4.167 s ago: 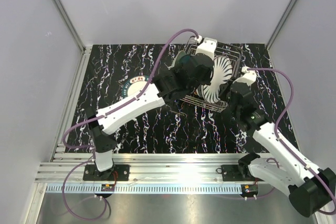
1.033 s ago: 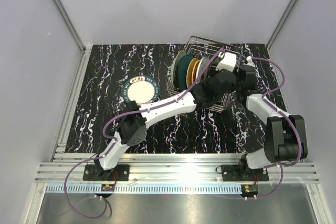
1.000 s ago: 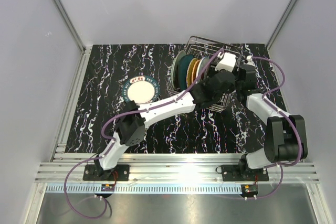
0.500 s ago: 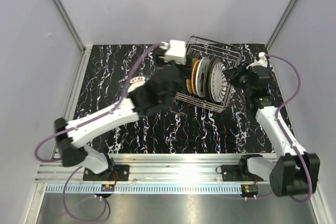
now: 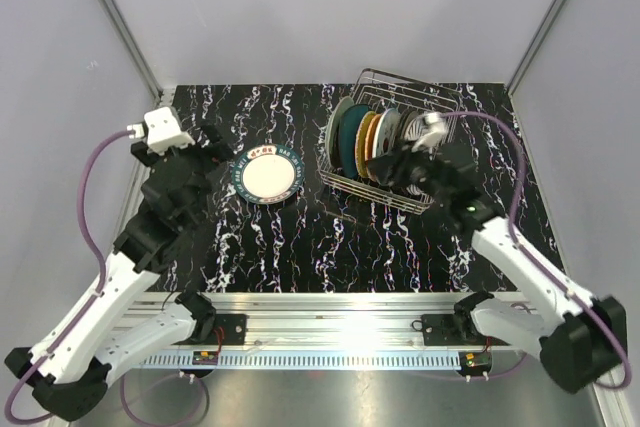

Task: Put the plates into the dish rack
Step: Insert the plate into the dish rack, then grab a plate with the right arm

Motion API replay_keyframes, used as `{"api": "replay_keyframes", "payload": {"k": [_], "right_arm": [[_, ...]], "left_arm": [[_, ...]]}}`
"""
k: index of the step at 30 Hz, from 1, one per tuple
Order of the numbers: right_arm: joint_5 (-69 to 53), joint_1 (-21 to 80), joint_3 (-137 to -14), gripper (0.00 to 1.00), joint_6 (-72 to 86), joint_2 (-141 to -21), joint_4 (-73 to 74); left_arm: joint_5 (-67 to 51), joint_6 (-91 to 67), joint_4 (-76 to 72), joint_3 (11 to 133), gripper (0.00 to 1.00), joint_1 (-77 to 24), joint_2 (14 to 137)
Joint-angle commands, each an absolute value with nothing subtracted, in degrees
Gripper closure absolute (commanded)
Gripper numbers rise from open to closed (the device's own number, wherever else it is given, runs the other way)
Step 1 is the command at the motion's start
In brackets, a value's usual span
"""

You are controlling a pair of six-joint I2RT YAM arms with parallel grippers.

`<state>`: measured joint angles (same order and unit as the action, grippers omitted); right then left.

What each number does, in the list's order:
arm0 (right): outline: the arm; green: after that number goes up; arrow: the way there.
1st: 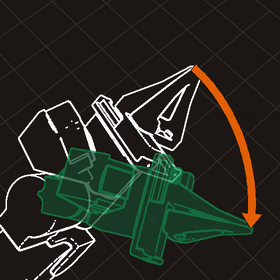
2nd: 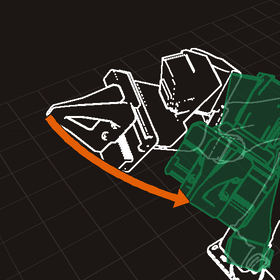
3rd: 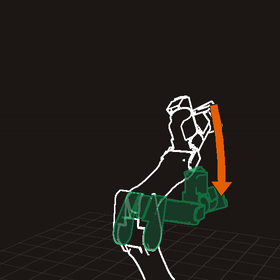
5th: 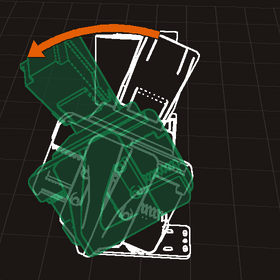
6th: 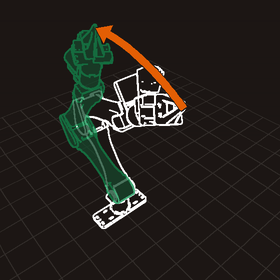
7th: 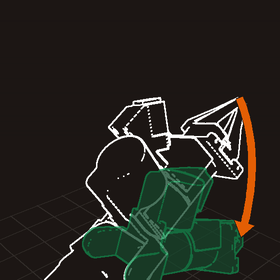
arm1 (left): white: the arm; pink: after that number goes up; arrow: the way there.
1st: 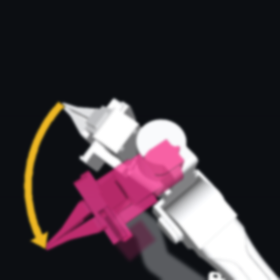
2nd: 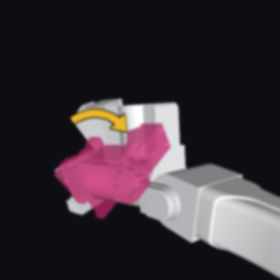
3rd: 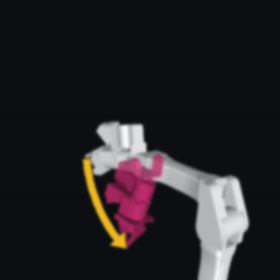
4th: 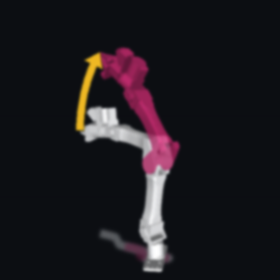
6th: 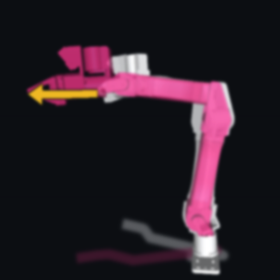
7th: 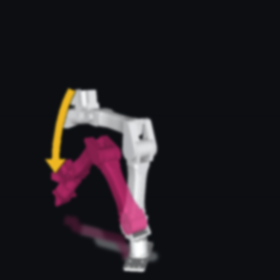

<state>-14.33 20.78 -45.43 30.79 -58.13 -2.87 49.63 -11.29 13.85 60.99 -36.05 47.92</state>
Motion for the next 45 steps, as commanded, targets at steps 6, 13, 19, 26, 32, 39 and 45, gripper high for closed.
{"api": "replay_keyframes", "payload": {"k": [6, 13, 19, 26, 32, 39, 45], "right_arm": [[-3.44, 42.77, -55.53, 0.46, 22.59, -78.47, -4.75], [8.16, 48.78, -67.57, 0.44, 27.5, -96.49, -2.73], [16.08, 50.1, -74.6, 0.45, 35.58, -105.9, -1.49], [18.54, 52.2, -83.84, 0.43, 39.99, -116.97, 3.86], [23.55, 53.26, -89.03, 0.43, 43.32, -121.72, 7.99], [28.9, 53.88, -92.19, 0.39, 49.12, -124.8, 14.23], [30.58, 53.96, -95.17, 0.37, 52.11, -127.7, 17.13]], "left_arm": [[56.33, -6.85, 1.67, 46.49, 0.01, -35.86, 37.71], [56.87, -7.03, 1.85, 46.93, 0.01, -35.86, 37.8], [56.26, -7.99, 1.93, 46.5, 0.01, -35.86, 35.77], [55.46, -9.05, 2.73, 46.85, 0.01, -35.95, 34.72], [54.67, -9.93, 3.25, 46.85, 0.01, -35.95, 33.75], [53.96, -10.46, 3.6, 47.02, 0.01, -36.65, 32.87], [53.96, -10.2, 3.43, 46.93, 0.01, -37.26, 32.7]]}}
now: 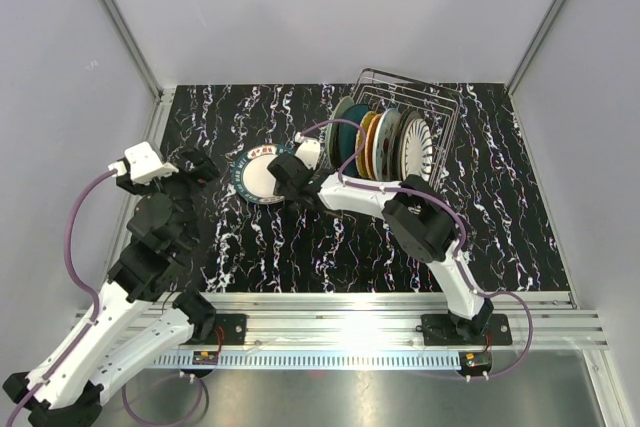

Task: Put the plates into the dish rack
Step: Grab a plate with the right arm

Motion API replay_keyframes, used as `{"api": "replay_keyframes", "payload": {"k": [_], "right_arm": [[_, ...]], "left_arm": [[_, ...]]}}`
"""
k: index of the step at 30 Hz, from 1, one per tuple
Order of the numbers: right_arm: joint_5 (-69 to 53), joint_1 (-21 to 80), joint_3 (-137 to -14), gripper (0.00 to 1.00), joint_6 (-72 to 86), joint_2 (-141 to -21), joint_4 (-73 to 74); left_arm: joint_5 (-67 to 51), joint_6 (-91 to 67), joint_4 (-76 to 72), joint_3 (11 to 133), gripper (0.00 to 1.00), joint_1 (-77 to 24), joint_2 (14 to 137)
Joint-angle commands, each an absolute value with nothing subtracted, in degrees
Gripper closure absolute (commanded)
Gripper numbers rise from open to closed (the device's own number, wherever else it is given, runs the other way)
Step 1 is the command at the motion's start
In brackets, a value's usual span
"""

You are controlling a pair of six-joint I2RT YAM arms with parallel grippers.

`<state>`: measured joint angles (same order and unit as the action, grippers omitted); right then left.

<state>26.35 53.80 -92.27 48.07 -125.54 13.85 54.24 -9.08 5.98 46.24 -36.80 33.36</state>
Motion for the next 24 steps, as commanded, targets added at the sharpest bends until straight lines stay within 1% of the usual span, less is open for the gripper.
{"api": "replay_keyframes", "payload": {"k": [1, 12, 15, 16, 17, 18, 19, 21, 24], "right_arm": [[30.67, 53.88, -95.71, 0.38, 52.38, -128.14, 17.49], [30.5, 53.88, -99.31, 0.39, 54.32, -132.27, 20.04], [30.32, 53.96, -99.84, 0.45, 54.23, -132.89, 20.04], [30.24, 53.88, -99.93, 0.5, 54.23, -132.89, 19.95], [29.97, 53.88, -99.93, 0.59, 54.32, -132.98, 19.86], [29.8, 53.88, -99.93, 0.59, 54.32, -132.8, 19.78], [29.71, 53.96, -99.93, 0.66, 54.4, -132.63, 19.86], [29.97, 54.31, -99.84, 0.71, 54.06, -132.36, 19.78], [30.76, 55.02, -99.76, 0.75, 53.44, -131.84, 19.95]], "left_arm": [[54.05, -10.11, 3.34, 46.93, 0.01, -37.35, 32.7], [54.67, -9.05, 2.29, 46.41, 0.01, -38.5, 32.26], [54.67, -8.7, 2.2, 46.14, 0.01, -38.58, 32.17], [54.67, -8.61, 1.94, 46.06, 0.01, -38.58, 32.08], [54.67, -8.53, 1.93, 46.05, 0.01, -38.58, 32.08], [54.67, -8.44, 1.93, 45.88, 0.01, -38.58, 32.08], [54.67, -8.44, 1.85, 45.97, 0.01, -38.58, 32.08], [54.58, -8.26, 1.76, 45.88, 0.01, -38.58, 32.08], [54.75, -8.09, 1.58, 45.88, 0.01, -38.58, 32.17]]}}
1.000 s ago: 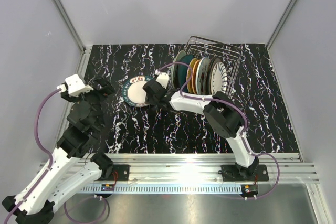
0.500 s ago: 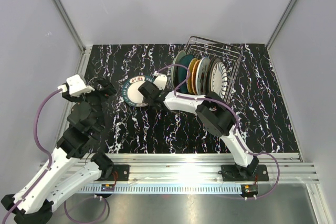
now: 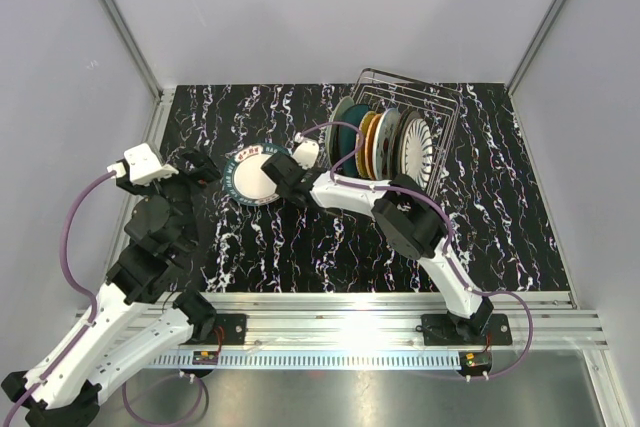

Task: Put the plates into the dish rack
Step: Grab a plate with the right arm

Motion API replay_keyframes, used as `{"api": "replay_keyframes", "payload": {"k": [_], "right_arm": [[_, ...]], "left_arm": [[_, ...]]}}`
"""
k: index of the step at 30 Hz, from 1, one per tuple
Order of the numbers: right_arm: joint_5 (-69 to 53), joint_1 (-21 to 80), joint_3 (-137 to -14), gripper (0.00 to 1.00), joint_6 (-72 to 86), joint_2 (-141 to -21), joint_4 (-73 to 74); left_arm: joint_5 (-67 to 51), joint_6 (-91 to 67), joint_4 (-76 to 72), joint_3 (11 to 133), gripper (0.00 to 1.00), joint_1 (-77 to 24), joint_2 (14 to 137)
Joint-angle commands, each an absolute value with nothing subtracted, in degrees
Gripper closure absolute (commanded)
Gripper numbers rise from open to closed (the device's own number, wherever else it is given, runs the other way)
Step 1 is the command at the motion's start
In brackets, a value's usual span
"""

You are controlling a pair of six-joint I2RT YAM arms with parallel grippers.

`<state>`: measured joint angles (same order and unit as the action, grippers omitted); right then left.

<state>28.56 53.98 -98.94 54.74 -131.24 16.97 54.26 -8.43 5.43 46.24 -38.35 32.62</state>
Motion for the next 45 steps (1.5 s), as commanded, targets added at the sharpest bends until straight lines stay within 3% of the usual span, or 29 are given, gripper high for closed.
{"api": "replay_keyframes", "payload": {"k": [1, 5, 13, 38, 45], "right_arm": [[30.94, 55.37, -99.76, 0.76, 53.44, -131.75, 20.04], [31.2, 55.72, -99.14, 0.78, 53.79, -130.87, 20.04], [31.9, 56.07, -93.96, 0.94, 54.84, -122.71, 16.35], [32.7, 55.9, -81.22, 1.0, 56.61, -105.65, 0.98], [25.94, 53.27, -73.76, 1.0, 50.28, -95.81, -8.16]], "left_arm": [[54.76, -8.09, 1.58, 45.79, 0.01, -38.58, 32.08], [55.02, -7.74, 1.32, 45.7, 0.01, -38.58, 32.08], [55.2, -7.12, 0.97, 45.44, 0.01, -38.58, 32.26], [56.16, -6.06, 0.18, 45.0, 0.01, -38.58, 32.7], [52.59, -5.19, 0.18, 44.91, 0.01, -38.58, 33.22]]}}
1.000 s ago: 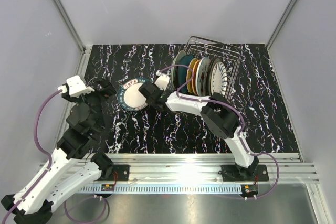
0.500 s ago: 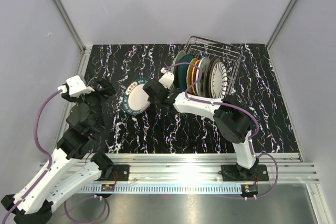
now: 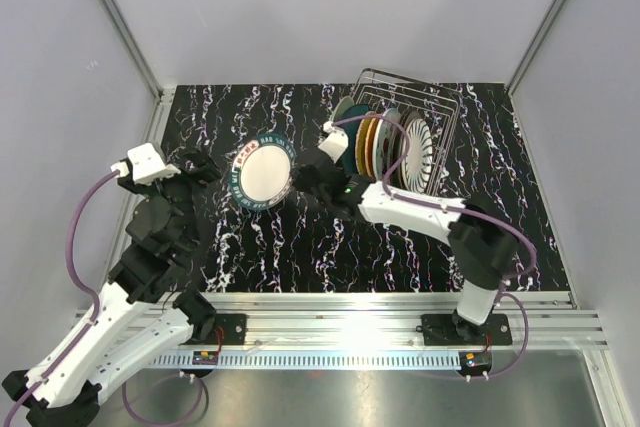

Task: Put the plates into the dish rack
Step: Pass the plate from the right arm to the left

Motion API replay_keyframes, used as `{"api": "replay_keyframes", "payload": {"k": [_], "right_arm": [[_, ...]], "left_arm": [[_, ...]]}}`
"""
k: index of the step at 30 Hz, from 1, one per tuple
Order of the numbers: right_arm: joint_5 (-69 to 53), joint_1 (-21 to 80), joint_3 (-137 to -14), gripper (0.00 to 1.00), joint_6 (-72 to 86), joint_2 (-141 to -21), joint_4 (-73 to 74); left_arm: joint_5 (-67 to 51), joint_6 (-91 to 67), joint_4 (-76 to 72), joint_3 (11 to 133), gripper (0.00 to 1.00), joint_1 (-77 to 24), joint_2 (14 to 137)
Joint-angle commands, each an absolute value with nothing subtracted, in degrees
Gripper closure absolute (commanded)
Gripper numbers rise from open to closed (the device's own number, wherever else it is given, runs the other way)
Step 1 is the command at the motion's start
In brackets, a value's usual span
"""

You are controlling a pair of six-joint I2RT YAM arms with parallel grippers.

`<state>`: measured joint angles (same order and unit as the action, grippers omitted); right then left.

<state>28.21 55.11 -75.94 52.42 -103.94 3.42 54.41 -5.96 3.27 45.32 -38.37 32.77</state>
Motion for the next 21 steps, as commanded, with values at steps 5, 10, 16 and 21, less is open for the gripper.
{"api": "replay_keyframes", "payload": {"k": [5, 10, 16, 21], "right_arm": [[19.36, 48.88, -64.54, 1.0, 47.83, -84.76, -11.77], [11.09, 44.13, -56.27, 1.0, 39.57, -72.62, -12.92], [11.86, 41.84, -47.47, 1.0, 29.72, -53.11, -7.3], [13.62, 41.22, -42.11, 1.0, 26.11, -41.94, -5.01]], "left_arm": [[41.06, -5.8, 3.25, 46.93, 0.01, -38.58, 35.07], [25.25, -5.8, 2.55, 46.93, 0.01, -38.58, 32.88], [9.87, -6.68, 3.86, 48.42, 0.01, -38.5, 36.46], [-2.26, -8.88, 4.4, 49.75, 0.01, -38.5, 40.95]]}}
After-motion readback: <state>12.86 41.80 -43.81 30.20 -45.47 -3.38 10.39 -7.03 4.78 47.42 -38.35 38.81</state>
